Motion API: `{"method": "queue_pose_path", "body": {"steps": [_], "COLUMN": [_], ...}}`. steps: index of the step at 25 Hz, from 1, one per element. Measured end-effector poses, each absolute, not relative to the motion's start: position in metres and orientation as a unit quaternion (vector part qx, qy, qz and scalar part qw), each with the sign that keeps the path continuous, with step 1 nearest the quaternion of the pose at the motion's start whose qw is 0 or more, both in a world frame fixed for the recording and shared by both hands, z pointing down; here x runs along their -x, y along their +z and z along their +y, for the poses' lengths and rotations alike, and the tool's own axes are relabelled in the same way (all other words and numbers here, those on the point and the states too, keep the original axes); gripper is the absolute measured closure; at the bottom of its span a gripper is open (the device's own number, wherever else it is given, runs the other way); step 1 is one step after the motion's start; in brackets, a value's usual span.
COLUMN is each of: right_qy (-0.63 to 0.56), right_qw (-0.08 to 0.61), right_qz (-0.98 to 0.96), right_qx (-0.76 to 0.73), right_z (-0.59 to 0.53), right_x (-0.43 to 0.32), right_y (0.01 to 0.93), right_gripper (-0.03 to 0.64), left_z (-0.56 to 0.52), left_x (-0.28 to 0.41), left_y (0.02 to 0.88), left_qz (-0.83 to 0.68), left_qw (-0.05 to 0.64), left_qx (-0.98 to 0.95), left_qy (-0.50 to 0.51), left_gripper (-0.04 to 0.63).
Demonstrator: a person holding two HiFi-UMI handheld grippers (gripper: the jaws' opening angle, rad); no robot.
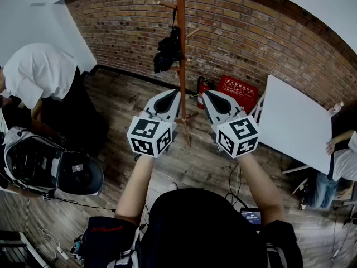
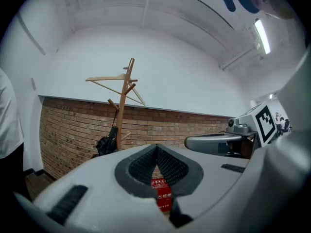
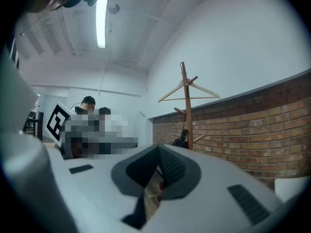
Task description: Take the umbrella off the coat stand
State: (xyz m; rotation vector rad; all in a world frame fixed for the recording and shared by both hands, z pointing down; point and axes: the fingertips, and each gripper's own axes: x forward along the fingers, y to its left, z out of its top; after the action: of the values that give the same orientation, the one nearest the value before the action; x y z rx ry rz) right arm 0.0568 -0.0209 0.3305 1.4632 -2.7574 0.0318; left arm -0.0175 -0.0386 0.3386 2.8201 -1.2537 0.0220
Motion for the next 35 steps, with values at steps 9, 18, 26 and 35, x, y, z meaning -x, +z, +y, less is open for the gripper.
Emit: {"method": "queue_pose_path", "body": {"steps": [9,18,26,35], "right_qy": [0.022,0.02,0.023,0.026], "right_qw": [-0.007,-0.006,-0.011,-0.006], "right_qz": [-0.885,-0.895,-0.903,-0.905], "right_qx": [-0.464,-0.446,-0.428,-0.425], "right_z": [-0.011,-0.005,-0.011,-0.042], "right_x": [-0.08,-0.106,-0.112,-0.114], "right_y": [0.334,0.343,0.348,0.355], "right_gripper": [0.588,0.588,0.588,0.588], "left_z": [-0.029,-0.018,-0.018,-0.047], "left_x": [-0.002,-0.033,-0.039,-0.037], "left_y": [0.345,0.35,0.353,0.358], "left_qz": [-0.415,-0.426,-0.44,-0.445], "left_qw": [0.038,0.03,0.009,0.011], "left_qx": [-0.909,-0.904,-0.898,-0.895], "left_qy": [0.002,0.007,0.015,0.011], "left_gripper": [0.578,0.578,0.578,0.578]}}
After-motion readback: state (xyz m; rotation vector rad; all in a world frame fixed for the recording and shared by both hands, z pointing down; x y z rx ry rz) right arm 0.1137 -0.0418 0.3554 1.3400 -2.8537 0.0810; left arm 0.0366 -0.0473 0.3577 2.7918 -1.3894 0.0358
